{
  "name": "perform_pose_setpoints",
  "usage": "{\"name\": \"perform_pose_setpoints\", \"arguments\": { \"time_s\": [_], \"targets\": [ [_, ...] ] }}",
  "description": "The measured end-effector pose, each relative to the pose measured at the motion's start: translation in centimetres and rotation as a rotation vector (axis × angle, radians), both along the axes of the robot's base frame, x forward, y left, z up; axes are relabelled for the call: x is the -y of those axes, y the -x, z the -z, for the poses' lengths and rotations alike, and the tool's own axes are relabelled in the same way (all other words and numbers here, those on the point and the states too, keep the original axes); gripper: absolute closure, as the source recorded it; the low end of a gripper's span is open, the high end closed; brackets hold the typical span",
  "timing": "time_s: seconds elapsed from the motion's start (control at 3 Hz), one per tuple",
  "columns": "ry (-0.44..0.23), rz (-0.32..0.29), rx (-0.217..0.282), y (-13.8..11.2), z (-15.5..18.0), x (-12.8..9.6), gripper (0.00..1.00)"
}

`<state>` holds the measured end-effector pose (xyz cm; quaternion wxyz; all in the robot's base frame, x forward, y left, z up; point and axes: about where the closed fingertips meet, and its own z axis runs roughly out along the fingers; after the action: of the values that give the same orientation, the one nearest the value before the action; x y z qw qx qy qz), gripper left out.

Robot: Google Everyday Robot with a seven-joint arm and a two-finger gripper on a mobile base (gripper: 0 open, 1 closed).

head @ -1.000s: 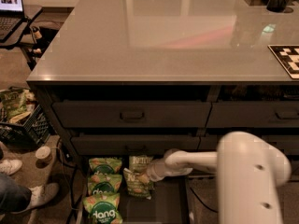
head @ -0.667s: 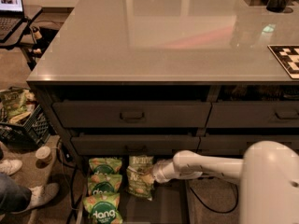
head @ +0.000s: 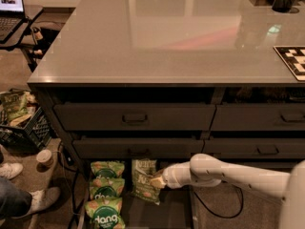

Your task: Pick green jalapeno chip bag from bottom drawer and place on counter

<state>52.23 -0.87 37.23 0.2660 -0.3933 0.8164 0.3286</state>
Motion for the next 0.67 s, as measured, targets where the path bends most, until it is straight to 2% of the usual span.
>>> {"name": "perform_pose_setpoints", "arguments": {
  "time_s": [0.67],
  "targets": [
    [0.022,0.044,0.085,0.6,-6.8,2.9,1.00]
  ]
}}
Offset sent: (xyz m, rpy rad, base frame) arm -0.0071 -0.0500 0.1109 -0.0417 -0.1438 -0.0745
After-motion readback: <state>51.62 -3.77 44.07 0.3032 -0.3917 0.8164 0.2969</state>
